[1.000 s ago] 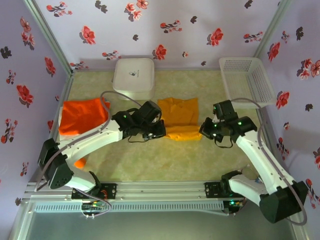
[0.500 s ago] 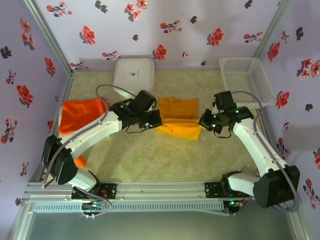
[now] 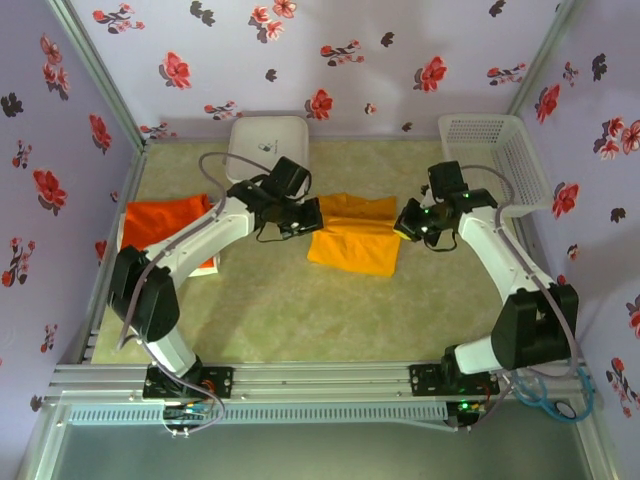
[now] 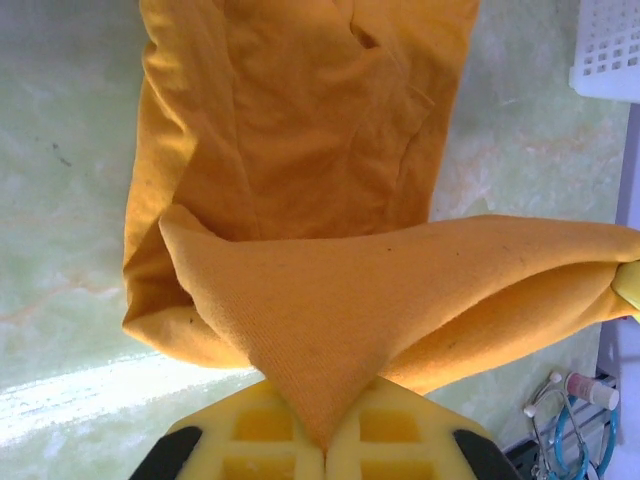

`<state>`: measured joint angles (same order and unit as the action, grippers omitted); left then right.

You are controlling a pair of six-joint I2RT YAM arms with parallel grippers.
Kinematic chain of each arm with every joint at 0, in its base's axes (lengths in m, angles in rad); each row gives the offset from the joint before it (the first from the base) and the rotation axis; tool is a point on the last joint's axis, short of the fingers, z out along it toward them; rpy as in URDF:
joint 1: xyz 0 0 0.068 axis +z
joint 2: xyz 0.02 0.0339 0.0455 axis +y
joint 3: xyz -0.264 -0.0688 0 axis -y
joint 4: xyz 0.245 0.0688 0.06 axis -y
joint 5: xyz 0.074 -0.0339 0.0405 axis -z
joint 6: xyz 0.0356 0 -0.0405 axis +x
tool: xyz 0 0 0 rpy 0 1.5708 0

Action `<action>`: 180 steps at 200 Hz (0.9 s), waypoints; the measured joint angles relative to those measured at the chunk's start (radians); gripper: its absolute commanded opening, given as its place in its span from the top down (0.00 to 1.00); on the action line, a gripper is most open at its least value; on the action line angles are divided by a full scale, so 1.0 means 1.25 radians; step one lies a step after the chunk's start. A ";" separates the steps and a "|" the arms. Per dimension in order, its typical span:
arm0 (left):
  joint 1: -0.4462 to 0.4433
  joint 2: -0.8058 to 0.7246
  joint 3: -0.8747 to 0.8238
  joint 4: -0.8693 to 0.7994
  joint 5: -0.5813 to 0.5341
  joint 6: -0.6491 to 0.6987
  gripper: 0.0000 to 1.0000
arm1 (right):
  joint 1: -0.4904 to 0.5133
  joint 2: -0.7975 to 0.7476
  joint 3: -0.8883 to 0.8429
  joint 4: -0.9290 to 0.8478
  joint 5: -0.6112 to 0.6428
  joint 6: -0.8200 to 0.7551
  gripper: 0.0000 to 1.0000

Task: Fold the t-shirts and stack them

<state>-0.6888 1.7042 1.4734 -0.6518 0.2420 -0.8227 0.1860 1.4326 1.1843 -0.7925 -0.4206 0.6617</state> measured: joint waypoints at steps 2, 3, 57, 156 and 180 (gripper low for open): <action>0.001 0.003 0.002 0.000 0.001 0.001 1.00 | -0.001 0.003 0.002 0.001 0.000 -0.001 1.00; 0.002 0.006 0.004 0.000 0.002 0.003 1.00 | -0.002 0.004 0.003 0.001 0.000 -0.001 1.00; 0.031 0.093 0.092 -0.003 0.017 0.046 1.00 | -0.023 0.083 0.070 0.014 -0.003 -0.025 1.00; 0.087 0.242 0.213 -0.012 0.056 0.102 1.00 | -0.046 0.241 0.171 0.063 -0.034 -0.049 1.00; 0.094 0.270 0.239 -0.013 0.063 0.117 0.94 | -0.050 0.272 0.181 0.072 -0.038 -0.055 0.98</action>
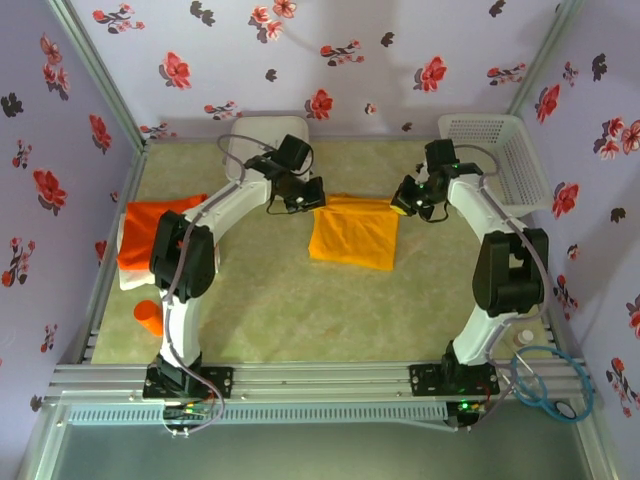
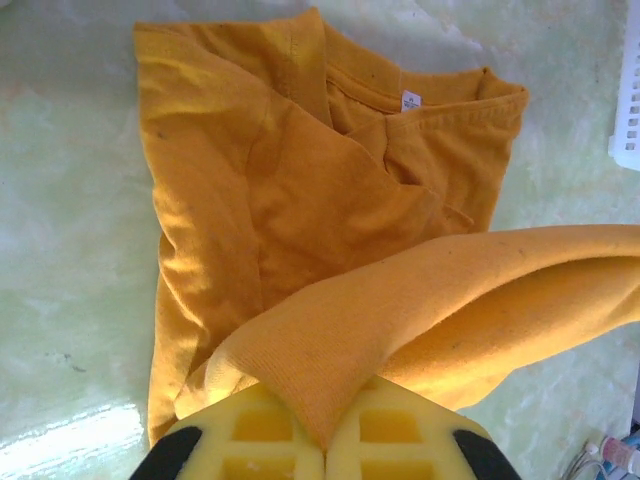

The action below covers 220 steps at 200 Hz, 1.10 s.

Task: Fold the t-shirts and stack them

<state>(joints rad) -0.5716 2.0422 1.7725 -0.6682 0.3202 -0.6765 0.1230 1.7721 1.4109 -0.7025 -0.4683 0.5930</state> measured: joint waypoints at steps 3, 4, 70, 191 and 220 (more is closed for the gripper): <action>0.001 0.002 0.003 0.000 0.002 0.000 0.93 | -0.001 0.005 0.002 0.001 0.000 0.000 0.97; 0.001 0.004 0.004 0.000 0.002 0.001 0.93 | -0.001 0.005 0.002 0.002 0.000 0.000 0.97; 0.040 0.079 0.083 -0.005 0.014 0.046 0.50 | -0.021 0.095 0.053 0.062 -0.006 -0.015 0.38; 0.071 0.012 -0.024 0.055 0.066 0.054 0.56 | 0.016 0.044 -0.033 0.237 -0.065 0.091 0.29; 0.034 0.021 -0.023 0.104 0.090 0.019 0.58 | 0.055 0.053 -0.058 0.317 -0.081 0.174 0.28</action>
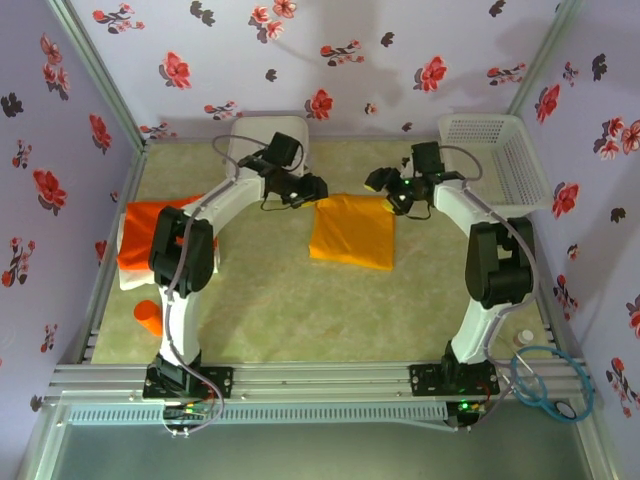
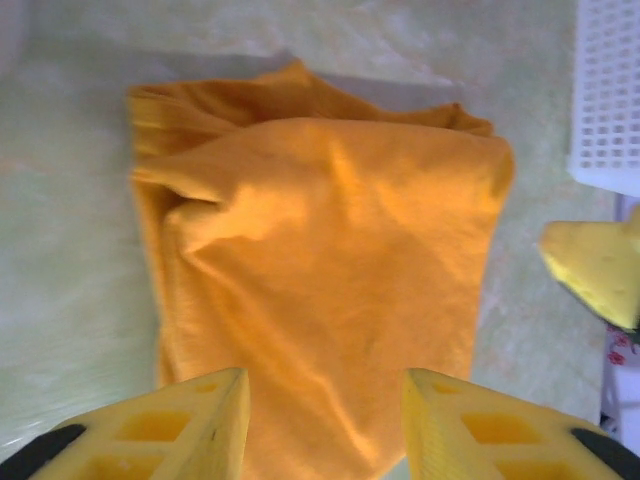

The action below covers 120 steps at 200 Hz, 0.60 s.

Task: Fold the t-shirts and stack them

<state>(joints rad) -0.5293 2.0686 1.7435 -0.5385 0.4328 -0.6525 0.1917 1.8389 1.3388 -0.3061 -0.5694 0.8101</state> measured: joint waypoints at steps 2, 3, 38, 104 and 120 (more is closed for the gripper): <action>-0.002 0.002 0.002 0.003 0.002 -0.001 0.58 | 0.001 0.002 0.000 0.006 -0.001 0.005 0.28; -0.002 0.003 0.003 0.004 0.003 -0.002 0.58 | 0.002 0.002 0.000 0.008 -0.001 0.006 0.28; -0.018 0.089 0.042 0.066 0.033 -0.023 0.61 | 0.000 0.056 0.003 0.083 -0.009 0.051 0.28; -0.002 0.269 0.180 0.093 0.038 -0.020 0.61 | -0.051 0.221 0.080 0.104 -0.019 0.051 0.28; 0.005 0.295 0.231 0.092 0.037 -0.015 0.61 | -0.056 0.236 0.090 0.105 -0.025 0.051 0.28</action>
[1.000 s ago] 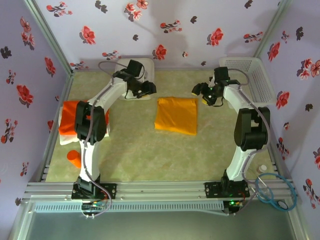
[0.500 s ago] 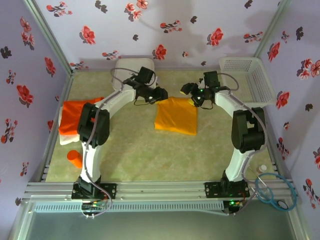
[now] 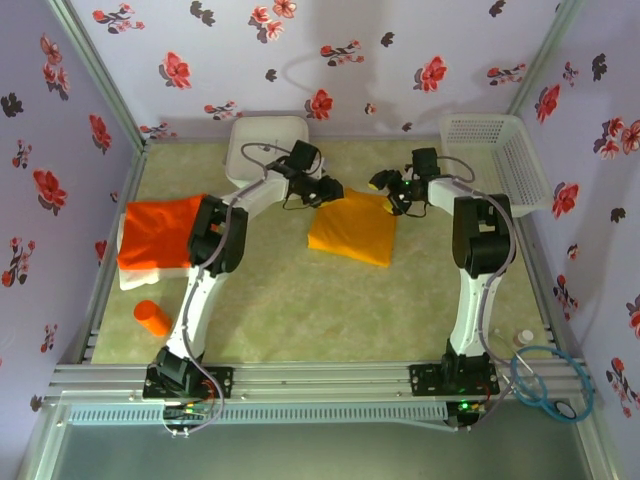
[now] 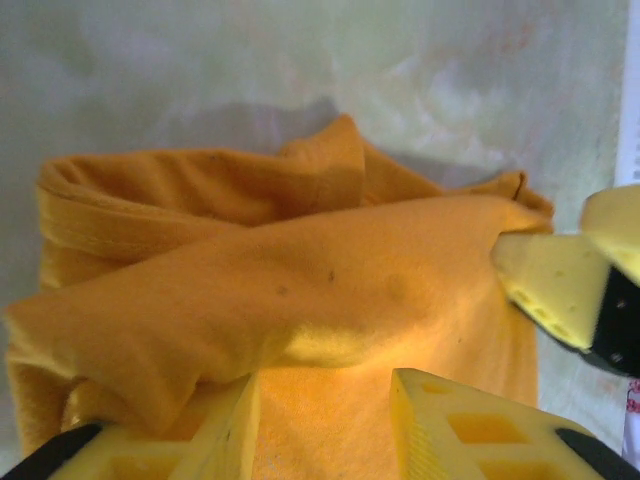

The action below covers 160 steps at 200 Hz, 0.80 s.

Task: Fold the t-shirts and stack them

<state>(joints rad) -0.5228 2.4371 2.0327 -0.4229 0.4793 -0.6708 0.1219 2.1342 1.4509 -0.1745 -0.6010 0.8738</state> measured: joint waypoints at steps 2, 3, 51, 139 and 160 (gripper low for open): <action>0.001 0.002 0.006 -0.001 0.000 0.000 0.61 | 0.000 0.001 0.001 0.001 -0.001 0.000 0.28; 0.001 0.003 0.008 -0.001 0.000 0.000 0.61 | -0.001 0.002 0.001 0.001 -0.002 0.000 0.28; 0.020 0.042 0.097 -0.035 -0.006 0.023 0.61 | -0.010 0.012 0.007 0.016 -0.017 -0.007 0.28; 0.016 -0.209 -0.164 -0.039 -0.043 0.041 0.60 | -0.029 -0.003 0.010 -0.001 -0.052 -0.038 0.26; -0.005 -0.302 -0.228 0.002 -0.046 0.033 0.60 | -0.029 -0.055 0.002 -0.023 -0.045 -0.043 0.26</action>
<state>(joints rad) -0.5297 2.0598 1.7481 -0.4202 0.4221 -0.6292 0.0856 2.0655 1.4536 -0.2039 -0.6567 0.8196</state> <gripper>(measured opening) 0.403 0.740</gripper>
